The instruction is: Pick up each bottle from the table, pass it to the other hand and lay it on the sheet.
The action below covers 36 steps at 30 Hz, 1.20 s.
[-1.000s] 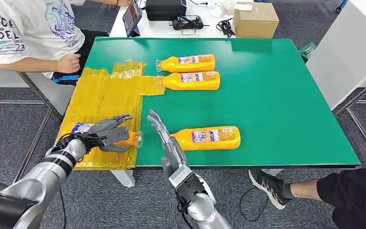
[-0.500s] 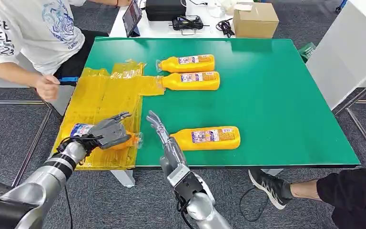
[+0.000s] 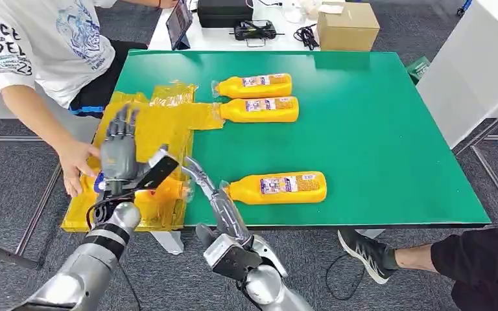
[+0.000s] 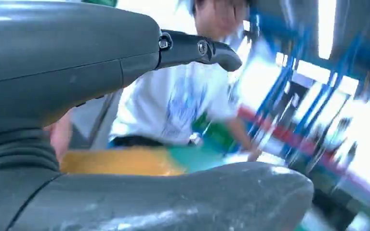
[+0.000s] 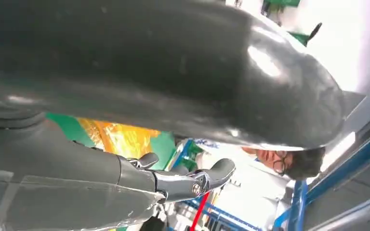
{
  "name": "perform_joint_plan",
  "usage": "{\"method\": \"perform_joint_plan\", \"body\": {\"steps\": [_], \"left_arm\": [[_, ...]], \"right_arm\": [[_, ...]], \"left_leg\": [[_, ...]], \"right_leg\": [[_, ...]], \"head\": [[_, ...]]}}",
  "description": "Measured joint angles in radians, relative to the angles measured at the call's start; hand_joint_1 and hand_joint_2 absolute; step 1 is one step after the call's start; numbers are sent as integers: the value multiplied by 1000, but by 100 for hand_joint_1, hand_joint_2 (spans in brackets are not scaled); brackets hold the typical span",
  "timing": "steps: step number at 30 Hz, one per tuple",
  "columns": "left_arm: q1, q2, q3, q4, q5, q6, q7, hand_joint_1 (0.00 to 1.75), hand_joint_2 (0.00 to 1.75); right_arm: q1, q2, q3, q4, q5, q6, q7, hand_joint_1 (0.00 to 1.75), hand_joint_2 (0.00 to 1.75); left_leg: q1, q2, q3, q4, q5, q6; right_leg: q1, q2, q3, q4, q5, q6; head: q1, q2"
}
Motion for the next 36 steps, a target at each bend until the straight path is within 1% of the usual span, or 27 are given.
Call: {"method": "perform_joint_plan", "body": {"steps": [2, 4, 5, 6, 8, 10, 12, 15, 17, 20, 24, 27, 30, 33, 36], "left_arm": [[22, -34, 76, -57, 28, 2, -91, 0, 0], [38, -71, 140, -108, 75, 2, -131, 0, 0], [46, -82, 158, -130, 102, 2, -135, 0, 175], [56, -90, 167, -159, 149, 2, -139, 0, 175], [74, -99, 168, -198, 236, 2, -141, 0, 175], [95, -103, 157, -231, 339, -35, -141, 0, 175], [120, -107, 149, -262, 451, -138, -110, 0, 175], [170, -112, 141, -292, 589, -303, -40, 0, 175], [189, -115, 137, -297, 618, -354, -23, 0, 175], [233, -120, 125, -297, 660, -418, -13, 0, 175], [290, -123, 125, -298, 679, -462, -23, 0, 175], [317, -126, 124, -307, 679, -478, -26, 0, 175], [330, -128, 123, -312, 675, -489, -26, 0, 175], [336, -128, 112, -313, 655, -500, -24, 0, 175], [341, -128, 103, -313, 640, -509, -20, 0, 175]], "right_arm": [[-1, -3, 6, 0, -7, -25, 1, 0, 0], [-2, -4, 11, 2, -10, -48, -1, 0, 0], [-1, -5, 12, 1, -9, -61, -4, 0, 0], [1, -6, 13, 0, -4, -80, -4, 0, 175], [8, -12, 11, -8, 18, -119, 3, 0, 175], [17, -21, 3, -22, 58, -168, 30, 0, 175], [18, -41, -20, -37, 109, -215, 61, 0, 175], [21, -78, -94, -74, 170, -271, 68, 0, 175], [21, -94, -129, -96, 203, -290, 72, 0, 175], [18, -134, -200, -152, 278, -304, 108, 0, 175], [-19, -185, -319, -160, 345, -242, 192, 0, 175], [-48, -216, -368, -131, 380, -219, 212, 0, 175], [-65, -230, -387, -113, 410, -201, 236, 0, 175], [-99, -246, -387, -58, 454, -123, 290, 0, 175], [-163, -250, -380, 49, 465, -46, 329, 0, 175]], "left_leg": [[0, 0, 0, 0, 0, 0], [0, 0, 0, 0, 0, 0], [0, 0, 0, 0, 0, 0], [0, 0, 0, 0, 0, 0], [0, 0, 0, 0, 0, 0], [0, 0, 0, 0, 0, 0], [0, 0, 0, 0, 0, 0], [-1, 0, 0, 0, 0, 0], [-1, 0, -1, 0, 0, 0], [-2, 0, -1, 0, 0, 1], [-2, 0, -1, 0, -1, 1], [-2, 0, -1, 0, -1, 1], [-2, 1, -1, 0, -1, 1], [-2, 0, -1, 0, -1, 1], [-1, 0, -1, 0, 0, 1]], "right_leg": [[0, 0, 0, 0, 0, 0], [0, 0, 0, 0, 0, 0], [0, 0, 0, 0, 0, 0], [0, 0, 0, 0, 0, 0], [0, 0, 0, 0, 0, 0], [0, 0, 0, 0, 0, 0], [0, 0, 0, 0, 0, 0], [-1, 0, 0, -1, 0, 0], [-1, 0, 0, -1, 0, 0], [-1, 0, 0, -1, 0, 0], [-1, 0, 0, -1, 0, 0], [-1, 0, 0, -1, 0, 0], [-1, 0, 0, -1, 0, 0], [-1, 0, 0, 0, 0, 0], [-1, 0, 0, 0, 0, 0]], "head": [[0, 0], [0, 0], [0, 0], [0, 0], [0, 0], [0, 0], [0, 0], [0, 0], [0, 0], [-1, 0], [0, 0], [0, 0], [0, 0], [0, 0], [0, 0]]}}
